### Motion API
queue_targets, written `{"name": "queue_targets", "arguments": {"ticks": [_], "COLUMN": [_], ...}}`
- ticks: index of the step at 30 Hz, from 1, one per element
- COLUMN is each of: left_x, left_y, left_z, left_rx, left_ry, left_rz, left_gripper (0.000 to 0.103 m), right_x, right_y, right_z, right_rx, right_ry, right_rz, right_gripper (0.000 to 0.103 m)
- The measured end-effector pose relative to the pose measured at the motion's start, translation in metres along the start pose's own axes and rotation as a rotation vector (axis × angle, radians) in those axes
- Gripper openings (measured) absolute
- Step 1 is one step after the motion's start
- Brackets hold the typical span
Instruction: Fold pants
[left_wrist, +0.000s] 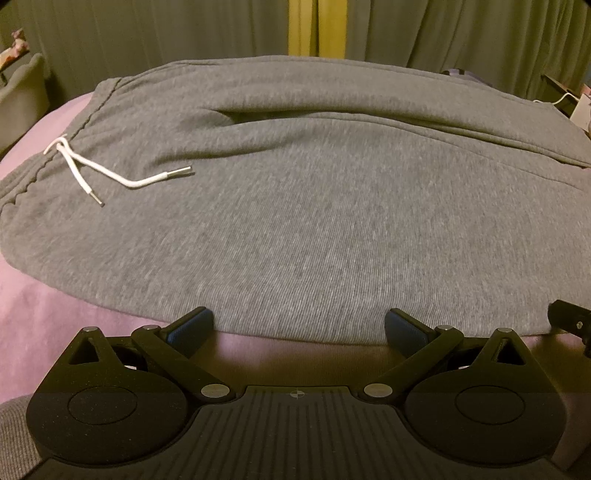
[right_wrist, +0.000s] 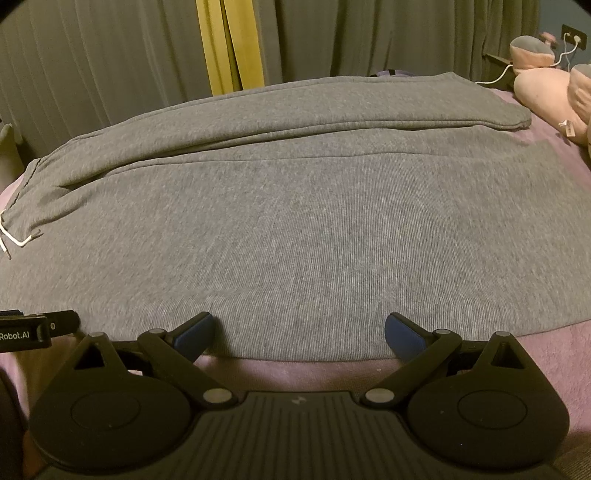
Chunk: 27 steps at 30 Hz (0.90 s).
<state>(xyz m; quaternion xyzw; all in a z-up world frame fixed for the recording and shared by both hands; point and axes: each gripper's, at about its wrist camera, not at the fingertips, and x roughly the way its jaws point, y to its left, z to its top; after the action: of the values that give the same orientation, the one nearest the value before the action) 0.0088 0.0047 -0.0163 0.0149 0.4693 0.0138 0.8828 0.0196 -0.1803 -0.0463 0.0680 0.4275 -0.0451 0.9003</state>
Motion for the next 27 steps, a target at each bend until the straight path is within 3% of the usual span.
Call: {"name": "queue_targets", "arguments": {"ticks": [27], "left_x": [0.0000], "left_y": [-0.0003], "left_z": [0.0004], "left_rx": [-0.005], "left_ry": [0.000], "left_rz": [-0.004], "left_gripper": [0.103], "right_x": [0.0071], "right_y": [0.0028], "right_z": [-0.0004], "right_rx": [-0.023], "right_ry": [0.028], "right_rz": [-0.025], "right_gripper": [0.099]}}
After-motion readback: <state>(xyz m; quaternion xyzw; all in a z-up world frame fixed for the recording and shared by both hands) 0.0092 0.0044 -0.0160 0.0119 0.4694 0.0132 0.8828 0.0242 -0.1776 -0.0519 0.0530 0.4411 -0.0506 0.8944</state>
